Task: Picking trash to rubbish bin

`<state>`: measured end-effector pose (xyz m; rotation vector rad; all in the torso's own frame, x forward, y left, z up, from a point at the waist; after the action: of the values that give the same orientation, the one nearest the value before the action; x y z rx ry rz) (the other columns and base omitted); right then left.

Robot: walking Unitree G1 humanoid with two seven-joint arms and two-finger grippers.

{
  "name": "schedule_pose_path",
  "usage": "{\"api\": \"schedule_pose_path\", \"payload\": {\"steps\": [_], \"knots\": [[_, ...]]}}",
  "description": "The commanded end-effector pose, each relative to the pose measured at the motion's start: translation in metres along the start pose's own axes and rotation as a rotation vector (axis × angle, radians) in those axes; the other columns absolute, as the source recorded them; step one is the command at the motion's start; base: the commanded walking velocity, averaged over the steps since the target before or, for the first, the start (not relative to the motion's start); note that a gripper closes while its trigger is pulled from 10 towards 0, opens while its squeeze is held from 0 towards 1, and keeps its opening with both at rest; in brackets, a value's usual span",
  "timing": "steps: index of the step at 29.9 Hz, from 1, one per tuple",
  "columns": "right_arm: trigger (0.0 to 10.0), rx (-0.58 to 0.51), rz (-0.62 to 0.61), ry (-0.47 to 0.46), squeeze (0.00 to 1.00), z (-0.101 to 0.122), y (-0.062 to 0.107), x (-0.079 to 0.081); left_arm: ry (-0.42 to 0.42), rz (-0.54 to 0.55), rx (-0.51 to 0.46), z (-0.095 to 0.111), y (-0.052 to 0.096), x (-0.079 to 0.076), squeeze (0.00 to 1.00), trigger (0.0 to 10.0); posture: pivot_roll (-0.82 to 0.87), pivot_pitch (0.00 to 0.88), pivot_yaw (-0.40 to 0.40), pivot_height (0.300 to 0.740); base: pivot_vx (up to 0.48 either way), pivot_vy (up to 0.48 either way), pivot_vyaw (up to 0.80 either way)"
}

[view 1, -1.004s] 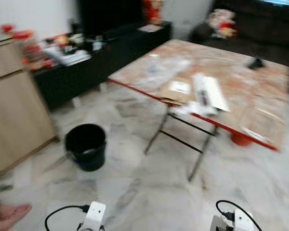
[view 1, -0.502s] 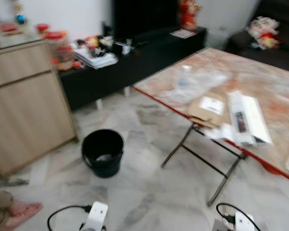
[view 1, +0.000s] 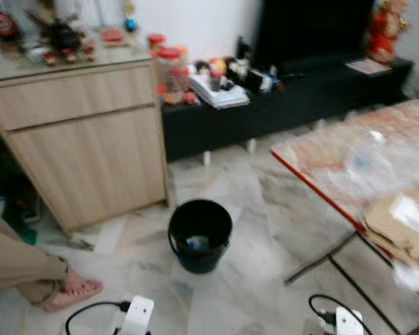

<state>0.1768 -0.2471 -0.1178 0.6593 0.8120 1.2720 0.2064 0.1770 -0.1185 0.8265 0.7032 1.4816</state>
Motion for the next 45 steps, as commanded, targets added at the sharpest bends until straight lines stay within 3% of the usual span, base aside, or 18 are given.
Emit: {"api": "schedule_pose_path", "payload": {"steps": [1,5,20,25,45], "knots": [[10.0,-0.016,0.021,-0.013,0.00,0.0054,-0.0012,0.0083,-0.002,0.024,0.023,-0.0067,0.0008,0.0091,0.00,10.0,0.08,0.000,-0.090,0.740,0.394,0.000,0.00],[10.0,-0.023,0.012,-0.045,0.00,0.0064,-0.0013,0.0076,-0.001,0.024,0.025,-0.0077,0.0009,0.0084,0.00,10.0,0.08,0.000,-0.090,0.740,0.395,0.000,0.00],[10.0,-0.026,0.022,0.003,0.00,0.0077,-0.0014,0.0080,0.004,0.022,0.023,-0.0062,0.0006,0.0067,0.00,10.0,0.08,0.000,-0.095,0.740,0.383,0.000,0.15],[10.0,-0.024,0.022,-0.047,0.00,0.0065,-0.0013,0.0088,0.005,0.022,0.023,-0.0062,0.0006,0.0065,0.00,10.0,0.08,0.000,-0.095,0.740,0.380,0.000,0.48],[10.0,-0.026,0.028,-0.063,0.00,0.0082,-0.0018,0.0114,0.007,0.023,0.020,-0.0046,0.0004,0.0070,0.00,10.0,0.08,0.000,-0.096,0.740,0.372,0.000,0.00]]}}
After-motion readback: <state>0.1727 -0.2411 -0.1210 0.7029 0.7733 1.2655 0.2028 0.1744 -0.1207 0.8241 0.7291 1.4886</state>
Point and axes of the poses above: a point about 5 cm out from each wrist's last joint towards the gripper, its own y axis pointing back from the gripper into the wrist, its own z axis along the axis of the wrist's last joint, x = y × z, the point moved 4 cm from there along -y, pointing out of the wrist towards the gripper, and after that the axes turned 13 degrees about y, right-handed, at the moved point
